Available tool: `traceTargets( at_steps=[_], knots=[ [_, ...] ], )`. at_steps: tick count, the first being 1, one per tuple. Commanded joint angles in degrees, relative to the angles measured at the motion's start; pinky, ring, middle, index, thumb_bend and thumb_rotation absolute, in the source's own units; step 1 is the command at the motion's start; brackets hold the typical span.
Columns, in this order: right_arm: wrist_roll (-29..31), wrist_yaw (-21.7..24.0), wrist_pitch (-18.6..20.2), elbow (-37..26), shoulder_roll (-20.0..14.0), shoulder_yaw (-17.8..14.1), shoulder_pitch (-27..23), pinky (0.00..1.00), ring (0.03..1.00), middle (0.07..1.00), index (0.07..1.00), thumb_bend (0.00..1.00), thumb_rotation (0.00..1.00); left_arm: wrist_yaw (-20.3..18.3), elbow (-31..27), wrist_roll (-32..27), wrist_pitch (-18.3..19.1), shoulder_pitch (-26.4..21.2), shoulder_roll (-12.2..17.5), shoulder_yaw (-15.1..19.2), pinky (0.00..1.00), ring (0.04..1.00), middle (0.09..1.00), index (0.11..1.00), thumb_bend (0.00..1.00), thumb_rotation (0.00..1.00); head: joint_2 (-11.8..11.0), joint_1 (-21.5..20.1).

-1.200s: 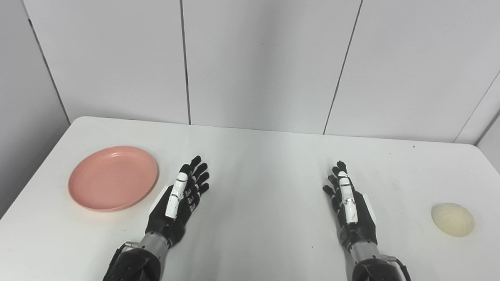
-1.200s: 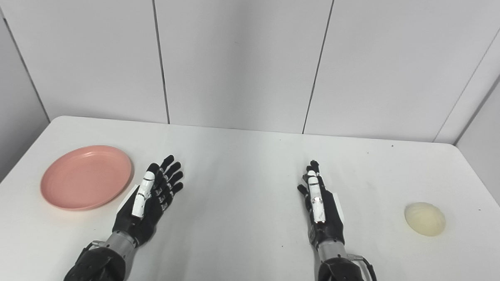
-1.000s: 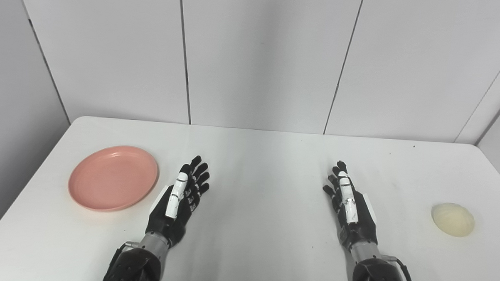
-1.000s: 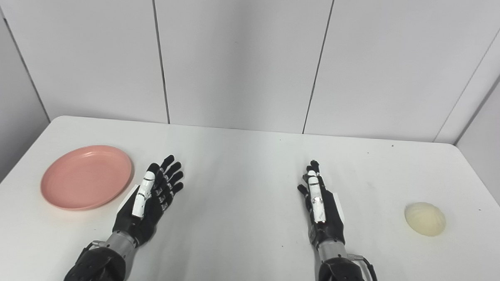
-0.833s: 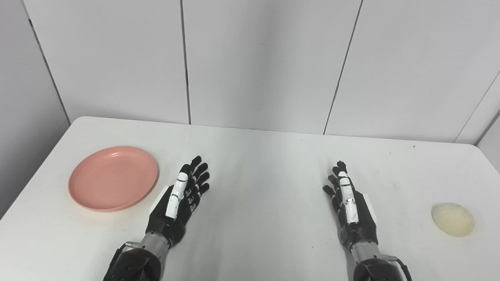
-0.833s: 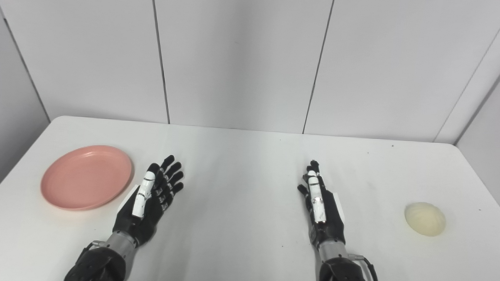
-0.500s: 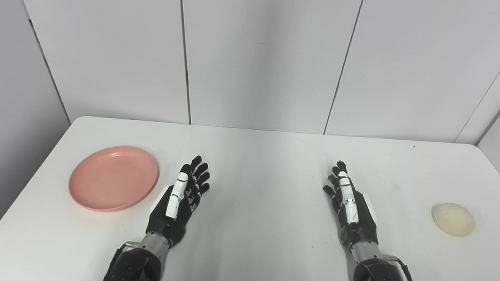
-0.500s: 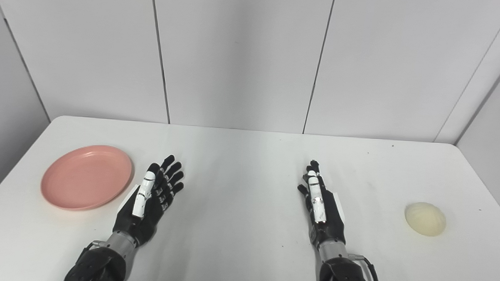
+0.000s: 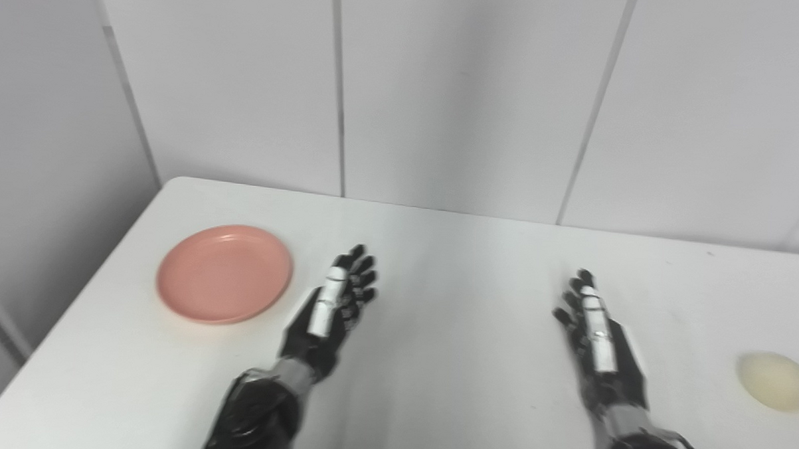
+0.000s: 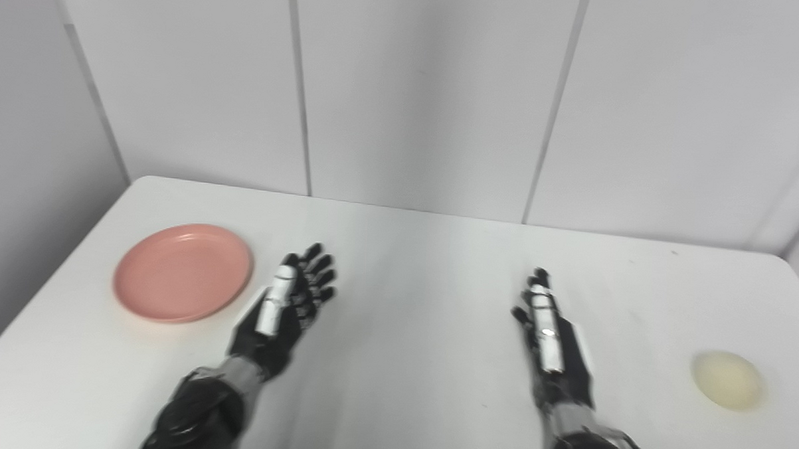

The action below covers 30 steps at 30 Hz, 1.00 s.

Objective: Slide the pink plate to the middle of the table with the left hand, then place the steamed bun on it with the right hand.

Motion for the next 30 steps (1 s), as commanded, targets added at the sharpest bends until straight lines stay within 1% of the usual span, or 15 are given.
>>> traceTargets(
  at_steps=[1, 4, 7, 13, 17, 21, 26, 30],
  knots=[
    [0.62, 0.48, 3.3, 0.02, -0.58, -0.62, 0.43, 1.0, 1.0, 1.0, 1.0, 0.12, 1.0, 1.34, 4.56, 1.88, 2.36, 2.89, -0.55, -0.63, 1.0, 1.0, 1.0, 1.0, 0.62, 1.0, -0.09, -0.02],
    [1.11, 1.17, 2.53, 0.47, -1.02, -0.61, 0.38, 1.0, 1.0, 1.0, 1.0, 0.11, 1.0, 1.25, 5.17, 2.07, 2.04, 2.6, -0.75, -0.7, 1.0, 1.0, 1.0, 1.0, 0.62, 1.0, -0.16, -0.46],
    [0.53, 1.03, 2.59, 0.41, -1.2, -0.4, 0.34, 1.0, 1.0, 1.0, 1.0, 0.12, 1.0, 1.16, 5.8, 2.05, 1.77, 2.22, -0.91, -0.54, 1.0, 1.0, 1.0, 1.0, 0.62, 1.0, -0.27, -0.82],
    [-0.03, -0.29, 3.83, 0.21, -0.81, -0.6, 0.04, 1.0, 1.0, 1.0, 1.0, 0.12, 1.0, 1.39, 7.35, 2.32, 0.99, 1.34, -1.18, -0.54, 1.0, 1.0, 1.0, 1.0, 0.62, 1.0, -0.07, -0.82],
    [0.12, 0.13, 3.31, 1.05, -1.2, -0.65, -0.08, 1.0, 1.0, 1.0, 1.0, 0.12, 1.0, 2.26, 6.65, 2.62, 0.49, 1.25, -1.78, -0.42, 1.0, 1.0, 1.0, 1.0, 0.61, 1.0, 0.07, -0.65],
    [0.31, -0.12, 3.59, 0.96, -0.89, -0.81, -0.28, 1.0, 1.0, 1.0, 1.0, 0.12, 1.0, 3.0, 5.56, 2.48, 0.44, 0.52, -2.09, -0.01, 1.0, 0.996, 1.0, 1.0, 0.63, 1.0, 0.01, -0.66],
    [0.33, 0.11, 3.49, 1.49, -1.08, -0.78, -0.43, 1.0, 1.0, 1.0, 1.0, 0.11, 1.0, 3.89, -1.06, 3.07, 0.02, -1.08, -2.9, -0.3, 1.0, 0.992, 1.0, 1.0, 0.63, 1.0, 0.0, -0.97],
    [0.08, 0.15, 4.18, 1.02, -1.35, -0.66, -0.43, 1.0, 1.0, 1.0, 1.0, 0.13, 1.0, 4.95, -5.52, 3.33, 0.15, -3.02, -3.56, -0.03, 0.99, 0.984, 0.995, 0.995, 0.68, 1.0, 0.08, -0.75]
  ],
)
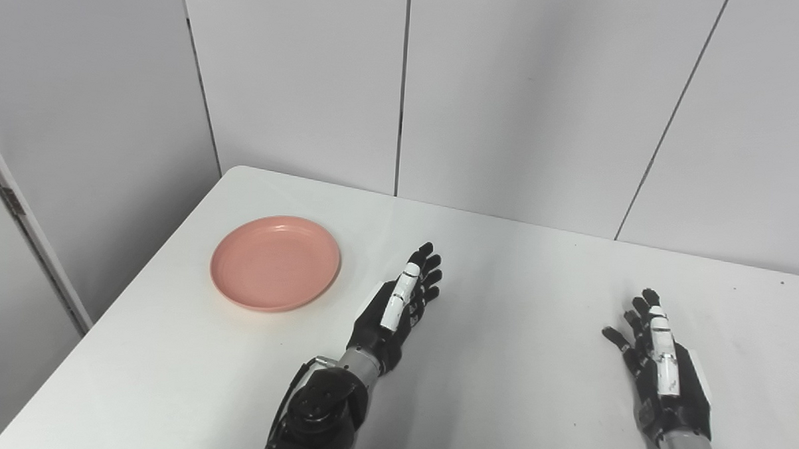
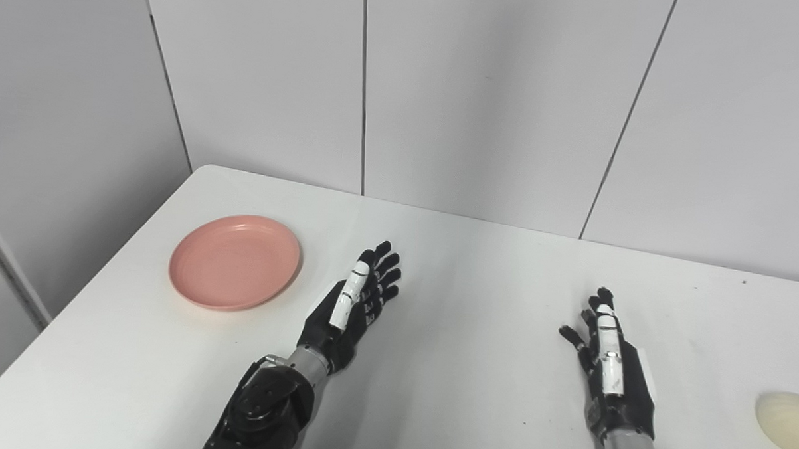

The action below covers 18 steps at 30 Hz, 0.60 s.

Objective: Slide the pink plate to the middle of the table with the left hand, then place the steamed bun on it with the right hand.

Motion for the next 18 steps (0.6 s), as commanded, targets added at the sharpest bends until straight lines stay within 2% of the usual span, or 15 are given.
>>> traceTargets(
  at_steps=[1, 6, 8, 11, 15, 18],
  knots=[
    [-0.73, -0.52, 3.25, 0.74, -0.65, -0.2, 0.22, 1.0, 1.0, 1.0, 1.0, 0.13, 1.0, 0.72, -4.51, -0.04, -0.37, -2.54, -0.67, 0.33, 0.99, 0.982, 0.993, 0.994, 0.68, 1.0, 0.09, 0.35],
    [-0.73, -0.2, 2.58, 1.48, -1.36, -0.39, -0.01, 1.0, 1.0, 1.0, 1.0, 0.12, 1.0, 0.88, -12.97, -0.57, 3.36, -3.39, 0.27, 0.9, 0.94, 0.944, 0.961, 0.968, 0.71, 1.0, 0.26, 1.24],
    [-0.31, 0.42, 1.67, 1.95, -1.74, -0.54, -0.03, 1.0, 1.0, 1.0, 1.0, 0.11, 1.0, 1.25, -17.02, -1.35, 4.86, -3.48, 0.42, 1.77, 0.97, 0.944, 0.957, 0.961, 0.72, 1.0, 0.38, 1.63],
    [0.72, 1.21, 1.35, 2.33, -1.99, -1.06, -0.16, 1.0, 1.0, 1.0, 1.0, 0.11, 1.0, 2.14, -22.56, -3.31, 5.52, -3.91, 0.37, 4.09, 0.99, 0.936, 0.948, 0.95, 0.7, 1.0, 0.47, 2.38],
    [0.97, 2.28, 0.45, 3.03, -2.56, -1.19, -0.36, 1.0, 1.0, 1.0, 1.0, 0.12, 1.0, 3.75, -28.44, -4.57, 6.86, -4.56, 0.98, 7.04, 0.96, 0.927, 0.937, 0.93, 0.68, 0.99, 0.45, 3.44],
    [1.45, 2.32, 1.15, 2.72, -2.55, -1.58, -0.4, 1.0, 1.0, 1.0, 1.0, 0.13, 1.0, 5.52, -32.49, -5.52, 7.5, -5.01, 1.78, 9.57, 0.95, 0.935, 0.944, 0.936, 0.69, 0.98, 0.47, 3.91]
  ],
)
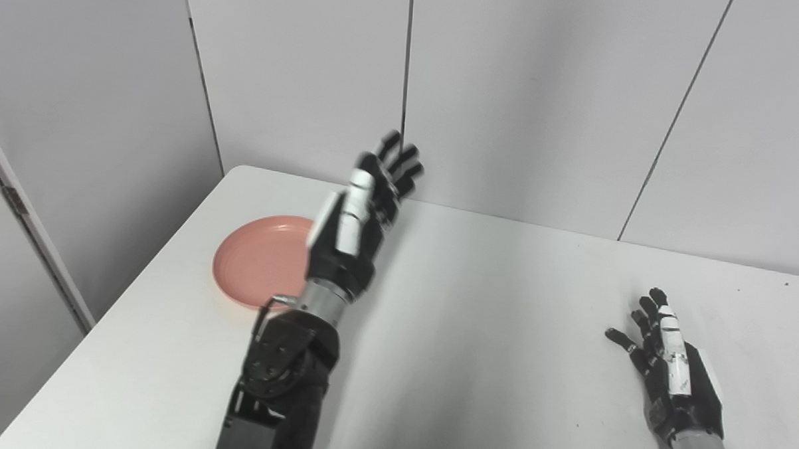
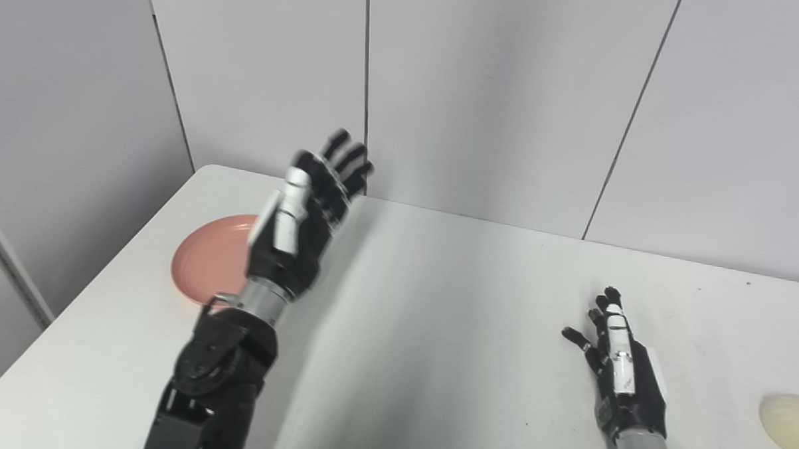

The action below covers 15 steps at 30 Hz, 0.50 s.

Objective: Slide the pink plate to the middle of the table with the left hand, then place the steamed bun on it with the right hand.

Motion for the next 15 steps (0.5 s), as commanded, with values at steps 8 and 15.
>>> traceTargets(
  at_steps=[8, 15],
  knots=[
    [-0.13, -0.48, 1.89, 0.25, -0.58, -0.77, 0.73, 1.0, 1.0, 1.0, 1.0, 0.12, 1.0, 3.92, -4.74, -3.96, -1.95, -3.53, 3.78, 7.43, 0.92, 0.927, 0.941, 0.944, 0.68, 0.99, 0.31, 0.59],
    [-0.39, -0.57, 2.63, -0.51, -0.62, -0.56, 0.85, 1.0, 1.0, 1.0, 1.0, 0.12, 1.0, 6.63, -2.73, -5.98, -3.54, -4.21, 6.51, 12.93, 0.93, 0.935, 0.952, 0.958, 0.69, 0.99, 0.15, 1.24]
  ],
)
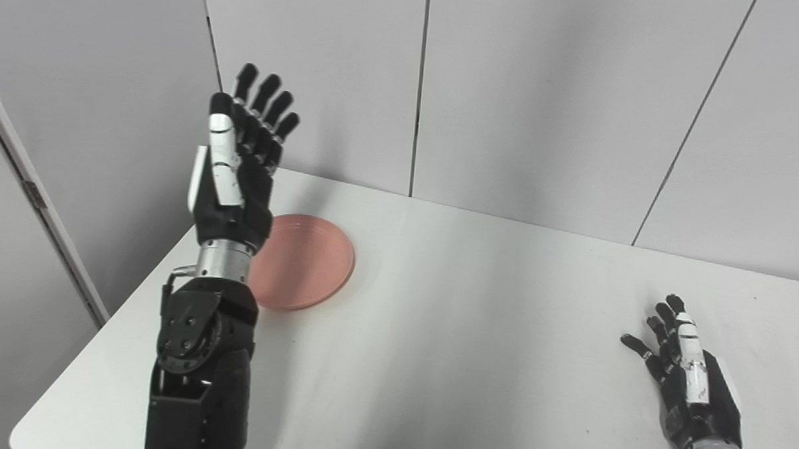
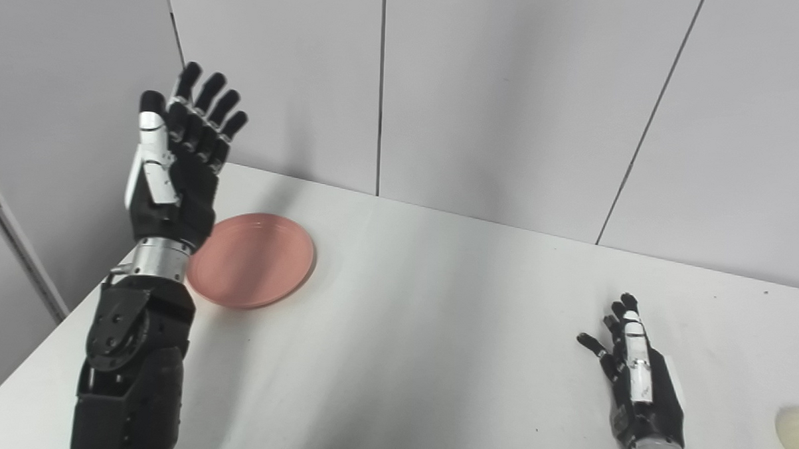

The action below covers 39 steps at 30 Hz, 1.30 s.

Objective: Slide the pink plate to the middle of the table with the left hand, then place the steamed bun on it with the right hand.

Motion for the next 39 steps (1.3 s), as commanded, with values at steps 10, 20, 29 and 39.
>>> traceTargets(
  at_steps=[10, 20, 29, 39],
  knots=[
    [-0.38, -0.77, 2.61, -0.84, -0.26, -0.25, 0.82, 1.0, 1.0, 1.0, 1.0, 0.09, 1.0, 1.92, 9.66, -5.3, -8.04, -3.55, 5.25, 7.2, 0.93, 0.924, 0.943, 0.954, 0.71, 0.97, 0.3, 0.4],
    [-0.69, -1.23, 2.92, -1.9, -0.17, -0.18, 1.11, 1.0, 1.0, 1.0, 1.0, 0.1, 1.0, 0.2, 19.47, -9.73, -12.43, -3.68, 9.12, 10.26, 0.96, 0.938, 0.954, 0.958, 0.68, 0.97, 0.47, 0.97],
    [-0.46, -1.51, 3.44, -2.75, 0.06, -0.08, 1.35, 1.0, 1.0, 1.0, 1.0, 0.08, 1.0, -0.43, 26.64, -11.69, -13.88, -4.02, 11.18, 10.69, 0.97, 0.951, 0.969, 0.974, 0.67, 0.96, 0.61, 0.96],
    [-0.29, -1.42, 3.27, -2.68, 0.24, 0.08, 1.3, 1.0, 1.0, 1.0, 1.0, 0.08, 1.0, -0.72, 33.94, -11.92, -13.98, -4.49, 11.89, 9.94, 0.96, 0.958, 0.974, 0.98, 0.68, 0.97, 0.93, 0.55]
  ],
)
